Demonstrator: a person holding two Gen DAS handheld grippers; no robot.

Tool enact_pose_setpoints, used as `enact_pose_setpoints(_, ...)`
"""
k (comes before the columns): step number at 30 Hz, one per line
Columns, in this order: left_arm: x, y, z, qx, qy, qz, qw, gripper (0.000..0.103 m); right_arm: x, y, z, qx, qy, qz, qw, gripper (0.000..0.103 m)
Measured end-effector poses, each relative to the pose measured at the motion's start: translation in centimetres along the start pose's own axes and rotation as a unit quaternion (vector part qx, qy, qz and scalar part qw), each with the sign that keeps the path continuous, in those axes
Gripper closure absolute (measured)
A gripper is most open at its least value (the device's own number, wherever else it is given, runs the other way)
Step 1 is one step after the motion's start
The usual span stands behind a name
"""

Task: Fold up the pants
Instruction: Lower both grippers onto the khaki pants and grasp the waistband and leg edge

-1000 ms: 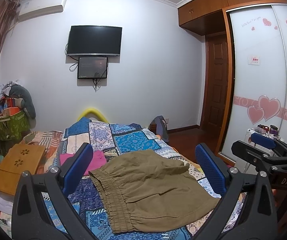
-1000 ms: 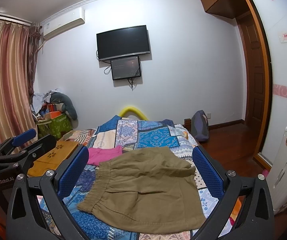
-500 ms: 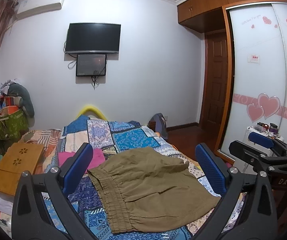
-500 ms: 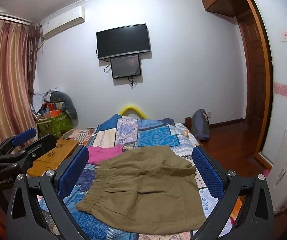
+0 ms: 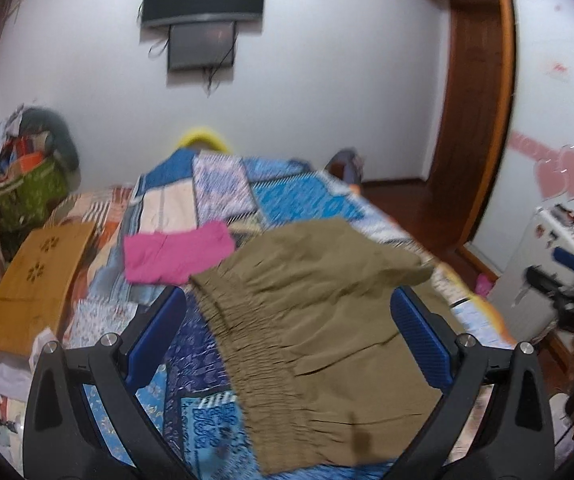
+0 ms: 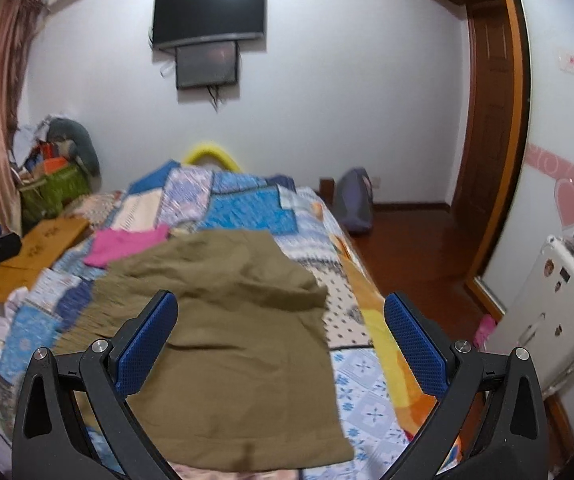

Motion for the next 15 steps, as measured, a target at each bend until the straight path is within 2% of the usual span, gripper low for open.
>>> enact_pose_setpoints(3, 1.0, -3.4, -0.7, 0.037, -0.009, 0.016, 0.9991, 0.0, -1.0, -2.2, -0.5, 0.027, 0.003, -0.005, 1.0, 0.0)
enact_pose_setpoints(9, 2.9, -9.9, -2.6, 0.126, -0.006, 0.003, 0.992, 0.0, -2.6, -6.6, -1.4, 0.072, 0.01, 0.007, 0.997, 0.001)
enact_pose_setpoints(15, 4.0, -14.8, -3.7, 0.178, -0.011, 0.014, 0.9839, 0.0, -3.5, -12.3, -1.9, 0.125, 0.013, 0.038, 0.991, 0.014)
Point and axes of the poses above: each gripper's, at about its wrist camera, not at the fingertips, and y roughly against the way its jaws point, x to its left, z to its top, the point moved 1 cm from there along -y, roughly the way its jaws point, and after that the axes turned 1 degree about x, right-handed, at the moved point
